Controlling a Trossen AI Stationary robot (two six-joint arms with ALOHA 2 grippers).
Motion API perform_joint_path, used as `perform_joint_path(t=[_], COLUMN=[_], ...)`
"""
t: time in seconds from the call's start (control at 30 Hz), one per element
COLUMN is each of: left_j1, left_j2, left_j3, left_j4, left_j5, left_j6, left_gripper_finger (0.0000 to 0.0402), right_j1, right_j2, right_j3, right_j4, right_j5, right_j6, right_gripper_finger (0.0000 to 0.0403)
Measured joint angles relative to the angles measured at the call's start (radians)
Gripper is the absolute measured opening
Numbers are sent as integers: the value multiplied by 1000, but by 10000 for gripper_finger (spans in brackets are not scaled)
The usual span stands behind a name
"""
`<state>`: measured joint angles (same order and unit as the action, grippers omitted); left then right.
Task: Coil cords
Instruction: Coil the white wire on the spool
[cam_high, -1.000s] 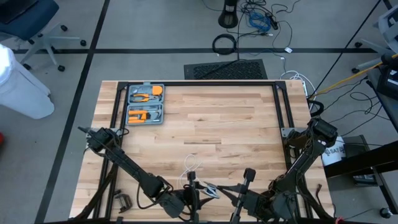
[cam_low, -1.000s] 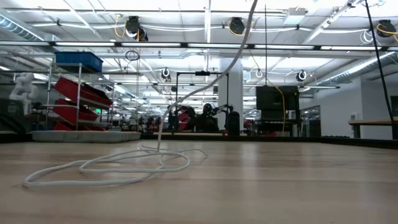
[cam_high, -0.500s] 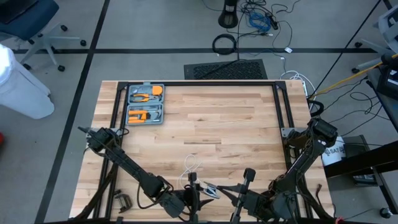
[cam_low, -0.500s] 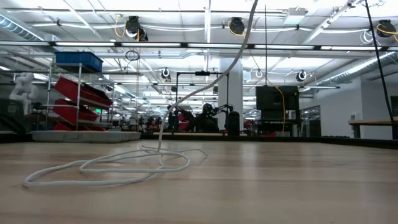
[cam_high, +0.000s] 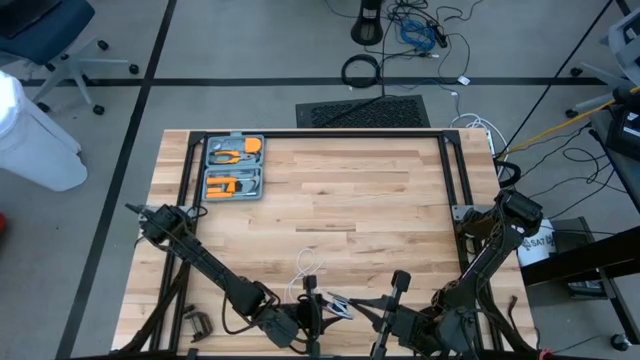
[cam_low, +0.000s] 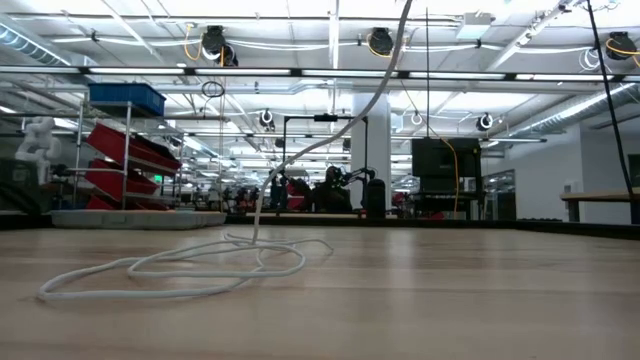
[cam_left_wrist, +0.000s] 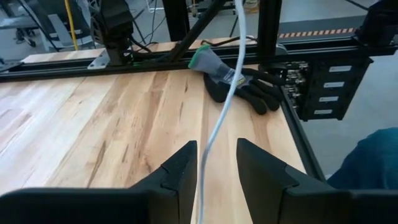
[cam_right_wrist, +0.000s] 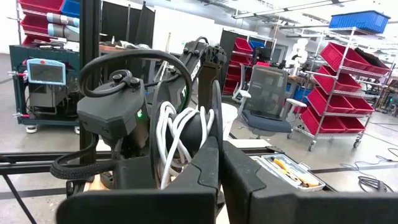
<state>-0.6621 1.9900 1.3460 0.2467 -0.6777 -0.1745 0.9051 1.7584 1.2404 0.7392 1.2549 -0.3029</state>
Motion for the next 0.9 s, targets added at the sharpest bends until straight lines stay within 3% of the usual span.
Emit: perform_joint_path(t=[0.3, 0.53, 0.9], left_j1=[8, 7, -15], left_j2=[0, 0, -53], left_j3=[0, 0, 0], left_j4=[-3, -12, -208], left_j5=[0, -6, -128], left_j6=[-1, -2, -79], left_gripper_finger=[67, 7, 3], right_j1=[0, 1, 25], right_j2=[0, 0, 0], right_j3=[0, 0, 0], right_j4=[15, 14, 14], right_j5=[0, 0, 1], right_j6=[-12, -9, -5], right_gripper_finger=[0, 0, 0])
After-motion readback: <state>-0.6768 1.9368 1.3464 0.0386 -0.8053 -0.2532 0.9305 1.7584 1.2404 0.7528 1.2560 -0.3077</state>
